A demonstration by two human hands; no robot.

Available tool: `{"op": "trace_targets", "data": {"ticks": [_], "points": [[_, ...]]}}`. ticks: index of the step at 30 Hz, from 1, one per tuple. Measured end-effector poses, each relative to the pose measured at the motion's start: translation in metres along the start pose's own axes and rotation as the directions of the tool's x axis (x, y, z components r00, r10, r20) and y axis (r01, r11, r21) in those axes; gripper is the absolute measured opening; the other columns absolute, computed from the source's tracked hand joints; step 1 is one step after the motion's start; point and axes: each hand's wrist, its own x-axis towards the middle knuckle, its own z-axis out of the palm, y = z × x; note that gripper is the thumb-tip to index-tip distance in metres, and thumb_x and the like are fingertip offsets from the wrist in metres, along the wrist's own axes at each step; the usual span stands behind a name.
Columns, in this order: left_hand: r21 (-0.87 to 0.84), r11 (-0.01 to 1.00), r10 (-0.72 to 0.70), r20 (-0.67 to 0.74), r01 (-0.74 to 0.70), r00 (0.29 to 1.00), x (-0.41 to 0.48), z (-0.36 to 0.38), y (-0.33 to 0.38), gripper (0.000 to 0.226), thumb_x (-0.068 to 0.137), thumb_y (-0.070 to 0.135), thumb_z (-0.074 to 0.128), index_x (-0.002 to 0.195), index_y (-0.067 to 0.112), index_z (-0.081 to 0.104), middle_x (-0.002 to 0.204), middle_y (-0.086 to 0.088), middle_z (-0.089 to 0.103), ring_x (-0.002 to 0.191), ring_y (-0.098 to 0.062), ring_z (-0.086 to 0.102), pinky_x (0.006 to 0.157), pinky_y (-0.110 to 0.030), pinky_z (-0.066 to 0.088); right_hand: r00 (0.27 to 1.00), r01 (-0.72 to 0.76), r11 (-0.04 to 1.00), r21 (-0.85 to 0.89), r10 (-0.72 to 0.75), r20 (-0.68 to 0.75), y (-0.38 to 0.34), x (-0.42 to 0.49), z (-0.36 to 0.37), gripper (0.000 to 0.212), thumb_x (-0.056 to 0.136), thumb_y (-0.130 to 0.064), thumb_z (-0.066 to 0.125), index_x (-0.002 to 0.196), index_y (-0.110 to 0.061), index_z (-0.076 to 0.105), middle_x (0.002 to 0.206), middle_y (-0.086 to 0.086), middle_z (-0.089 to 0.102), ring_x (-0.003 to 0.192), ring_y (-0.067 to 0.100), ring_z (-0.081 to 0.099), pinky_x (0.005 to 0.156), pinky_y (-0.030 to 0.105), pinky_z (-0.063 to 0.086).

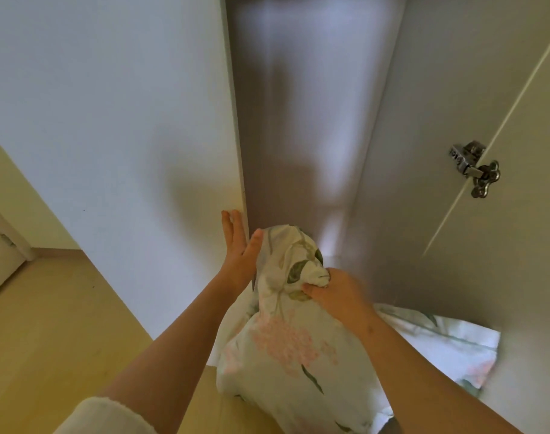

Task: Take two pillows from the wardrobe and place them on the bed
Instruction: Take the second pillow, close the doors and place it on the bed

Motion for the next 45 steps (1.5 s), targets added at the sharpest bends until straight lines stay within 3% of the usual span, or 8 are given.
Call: {"op": "trace_targets", "data": {"ticks": [10, 16, 24, 28, 34, 38, 42, 45], "points": [[-0.108, 0.988, -0.066, 0.380, 0.115, 0.922, 0.005, -0.026, -0.004, 0.086, 0.088, 0.038, 0.049, 0.141, 0.033, -0.018, 0.154, 0.009, -0.018, 0.143, -0.014, -0.005, 0.112, -0.034, 0.010, 1.000, 0.016, 0.999, -0.035, -0.016, -0.020, -0.012, -0.011, 0.006, 0.022, 0.077, -0.046, 0.059, 0.065, -0.034, 0.046, 0.070, -0.011, 0.057, 0.066, 0.009, 0.055, 0.053, 0.025, 0.039], [0.447, 0.816, -0.029, 0.664, -0.366, 0.748, -0.010, -0.017, -0.008, 0.122, 0.065, 0.023, 0.079, 0.143, 0.020, -0.015, 0.156, 0.000, -0.006, 0.143, -0.020, 0.003, 0.115, -0.033, 0.013, 0.996, 0.071, 0.995, -0.073, -0.067, 0.055, -0.025, -0.022, 0.012, 0.021, 0.076, -0.048, 0.061, 0.067, -0.035, 0.047, 0.070, -0.013, 0.057, 0.067, 0.008, 0.055, 0.054, 0.023, 0.040], [0.713, 0.538, 0.026, 0.519, -0.449, 0.855, -0.031, -0.015, -0.025, 0.068, 0.057, 0.046, 0.077, 0.115, 0.022, 0.051, 0.119, 0.000, 0.060, 0.104, -0.020, 0.056, 0.092, -0.034, 0.042, 0.987, 0.135, 0.989, 0.059, -0.140, 0.085, -0.038, -0.042, 0.026, 0.018, 0.068, -0.035, 0.074, 0.067, -0.033, 0.057, 0.067, -0.012, 0.061, 0.066, 0.008, 0.059, 0.061, 0.025, 0.048], [0.680, 0.650, 0.007, 0.441, -0.340, 0.897, -0.043, -0.023, -0.033, 0.052, 0.058, 0.043, 0.077, 0.103, 0.024, 0.061, 0.099, 0.001, 0.070, 0.089, -0.020, 0.063, 0.072, -0.030, 0.047, 0.984, 0.156, 0.988, 0.000, -0.156, 0.088, -0.040, -0.049, 0.025, 0.031, 0.066, -0.042, 0.075, 0.064, -0.032, 0.046, 0.064, -0.013, 0.050, 0.057, 0.002, 0.046, 0.050, 0.016, 0.034], [0.560, 0.801, -0.032, 0.391, -0.211, 0.920, -0.054, -0.047, -0.043, 0.039, 0.055, 0.033, 0.082, 0.088, 0.019, 0.064, 0.083, 0.001, 0.067, 0.077, -0.018, 0.058, 0.059, -0.024, 0.038, 0.994, 0.057, 0.892, -0.449, -0.008, 0.112, -0.027, -0.068, 0.027, 0.078, 0.057, -0.061, 0.072, 0.124, -0.033, 0.041, 0.112, -0.007, 0.047, 0.107, 0.018, 0.044, 0.095, 0.038, 0.028], [0.479, 0.863, -0.047, 0.391, -0.160, 0.919, -0.068, -0.064, -0.050, 0.036, 0.057, 0.027, 0.082, 0.085, 0.014, 0.062, 0.069, 0.008, 0.056, 0.065, -0.009, 0.050, 0.047, -0.010, 0.032, 0.999, 0.007, 0.916, -0.401, 0.015, 0.053, -0.028, -0.086, 0.052, 0.058, 0.063, -0.059, 0.070, 0.102, -0.020, 0.051, 0.091, -0.005, 0.059, 0.091, 0.020, 0.057, 0.080, 0.033, 0.032], [0.525, 0.803, 0.006, 0.467, -0.282, 0.884, -0.071, -0.080, -0.043, 0.059, 0.057, 0.032, 0.081, 0.108, 0.019, 0.056, 0.105, 0.000, 0.060, 0.098, -0.020, 0.055, 0.074, -0.025, 0.043, 0.997, -0.041, 0.986, -0.161, 0.050, 0.057, -0.034, -0.104, 0.073, 0.047, 0.065, -0.047, 0.074, 0.096, -0.018, 0.056, 0.088, -0.003, 0.066, 0.082, 0.018, 0.062, 0.069, 0.032, 0.047], [0.626, 0.546, 0.138, 0.589, -0.557, 0.797, -0.081, -0.071, -0.037, 0.092, 0.053, 0.052, 0.076, 0.132, 0.030, 0.033, 0.142, 0.005, 0.032, 0.134, -0.019, 0.024, 0.111, -0.042, 0.019, 0.996, -0.061, 0.996, -0.064, 0.065, 0.059, -0.035, -0.118, 0.081, 0.043, 0.065, -0.045, 0.074, 0.095, -0.017, 0.059, 0.086, -0.002, 0.067, 0.080, 0.019, 0.063, 0.072, 0.036, 0.052]]}}
